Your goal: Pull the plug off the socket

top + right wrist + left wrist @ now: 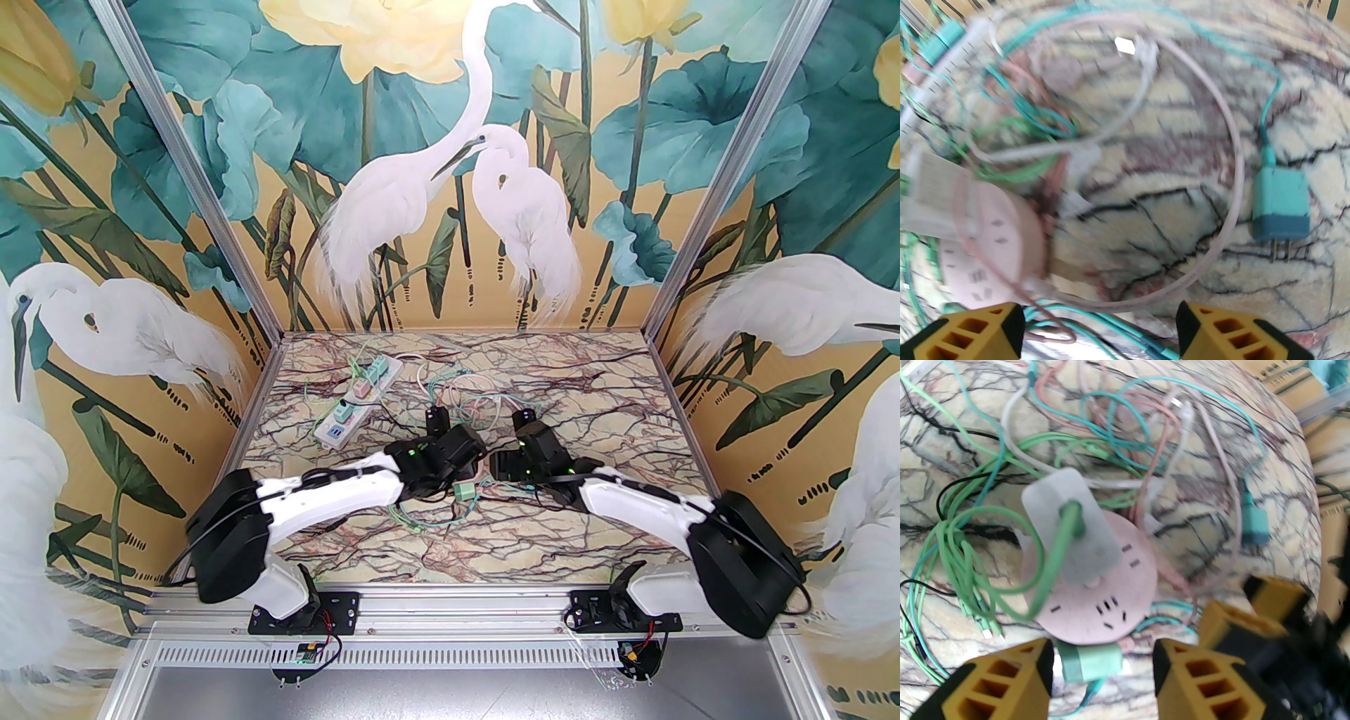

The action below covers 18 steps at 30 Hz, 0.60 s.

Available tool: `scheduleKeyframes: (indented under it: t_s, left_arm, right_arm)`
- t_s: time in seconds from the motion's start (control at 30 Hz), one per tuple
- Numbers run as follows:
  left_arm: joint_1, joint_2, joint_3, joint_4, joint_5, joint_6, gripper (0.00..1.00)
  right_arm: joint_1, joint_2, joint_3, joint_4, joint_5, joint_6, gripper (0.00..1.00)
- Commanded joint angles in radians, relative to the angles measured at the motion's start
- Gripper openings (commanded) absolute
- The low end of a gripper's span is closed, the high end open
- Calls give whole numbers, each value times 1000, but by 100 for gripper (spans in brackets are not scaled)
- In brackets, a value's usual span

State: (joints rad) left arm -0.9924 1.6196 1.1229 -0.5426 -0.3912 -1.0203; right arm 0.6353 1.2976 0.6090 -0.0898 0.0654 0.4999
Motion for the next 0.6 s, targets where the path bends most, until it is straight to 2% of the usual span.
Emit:
scheduleKeyframes:
  t_s: [0.0,0.57]
  left_arm:
    - [13,50,40,-47,-31,-70,52]
    - [106,179,134,-33,5,-51,51]
  right_arm:
    - [4,-48,-23,29,11,2,81]
    - [4,-95,-26,8,20,11,81]
